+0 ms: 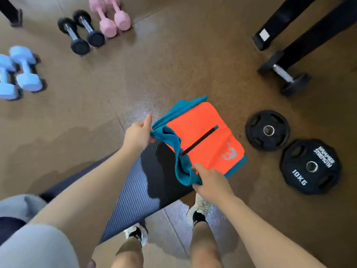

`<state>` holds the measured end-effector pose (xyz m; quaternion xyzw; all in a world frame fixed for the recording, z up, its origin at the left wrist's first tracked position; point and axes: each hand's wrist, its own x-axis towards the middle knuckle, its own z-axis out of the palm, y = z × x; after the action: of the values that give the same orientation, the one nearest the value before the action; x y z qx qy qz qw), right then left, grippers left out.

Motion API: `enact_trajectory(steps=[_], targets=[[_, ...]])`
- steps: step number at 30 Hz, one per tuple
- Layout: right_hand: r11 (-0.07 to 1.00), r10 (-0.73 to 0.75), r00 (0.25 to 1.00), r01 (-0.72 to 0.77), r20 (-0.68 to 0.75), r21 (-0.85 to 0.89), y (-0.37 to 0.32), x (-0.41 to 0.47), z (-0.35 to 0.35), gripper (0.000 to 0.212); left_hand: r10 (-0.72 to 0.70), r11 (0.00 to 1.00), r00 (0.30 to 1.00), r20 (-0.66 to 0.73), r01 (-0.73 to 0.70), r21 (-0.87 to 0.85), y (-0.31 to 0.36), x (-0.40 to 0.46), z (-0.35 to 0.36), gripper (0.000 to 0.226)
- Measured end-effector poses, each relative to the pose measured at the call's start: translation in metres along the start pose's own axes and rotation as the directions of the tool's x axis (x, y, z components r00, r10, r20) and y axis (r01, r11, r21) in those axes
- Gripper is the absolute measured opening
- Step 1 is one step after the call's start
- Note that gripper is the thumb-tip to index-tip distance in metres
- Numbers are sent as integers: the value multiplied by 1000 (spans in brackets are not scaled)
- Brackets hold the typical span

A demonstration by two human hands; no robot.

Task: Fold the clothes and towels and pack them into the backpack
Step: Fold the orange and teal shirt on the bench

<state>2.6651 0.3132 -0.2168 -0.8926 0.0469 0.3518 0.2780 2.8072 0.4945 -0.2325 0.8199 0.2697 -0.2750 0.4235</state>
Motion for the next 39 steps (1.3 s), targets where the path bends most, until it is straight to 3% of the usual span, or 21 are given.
enact_trajectory(steps=[4,9,12,17,20,22,24,27,32,36,39], targets=[[995,19,998,-12,62,-103,-49,7,58,34,77,967,997,18,-79,241,-48,14,-37,61],[993,50,992,-37,116,-113,-118,12,150,29,150,882,979,135,-194,429,-122,15,-96,22],[993,45,983,-25,179,-117,-153,8,200,30,190,850,961,201,-263,456,-173,19,-129,26],[1000,-19,960,22,278,-9,-208,0,257,35,202,803,963,177,-267,533,-230,16,-180,34],[998,-60,938,54,340,25,-229,-2,281,40,233,717,957,173,-289,635,-248,8,-198,37],[997,-80,887,71,454,37,-234,-6,287,56,258,647,957,133,-273,712,-257,2,-202,39],[997,-77,853,76,517,22,-229,-12,284,66,366,600,925,107,-322,733,-267,-4,-199,41],[998,0,911,-24,412,51,-206,-18,259,44,467,578,863,191,-462,673,-270,-17,-182,39],[974,169,960,-197,223,114,-123,-27,190,22,383,653,866,321,-500,569,-246,-56,-124,41],[945,249,956,-275,153,179,-37,-25,138,11,352,691,878,325,-478,543,-223,-78,-57,42],[909,291,946,-319,139,267,22,-19,102,13,343,702,875,342,-480,526,-214,-88,-5,54]])
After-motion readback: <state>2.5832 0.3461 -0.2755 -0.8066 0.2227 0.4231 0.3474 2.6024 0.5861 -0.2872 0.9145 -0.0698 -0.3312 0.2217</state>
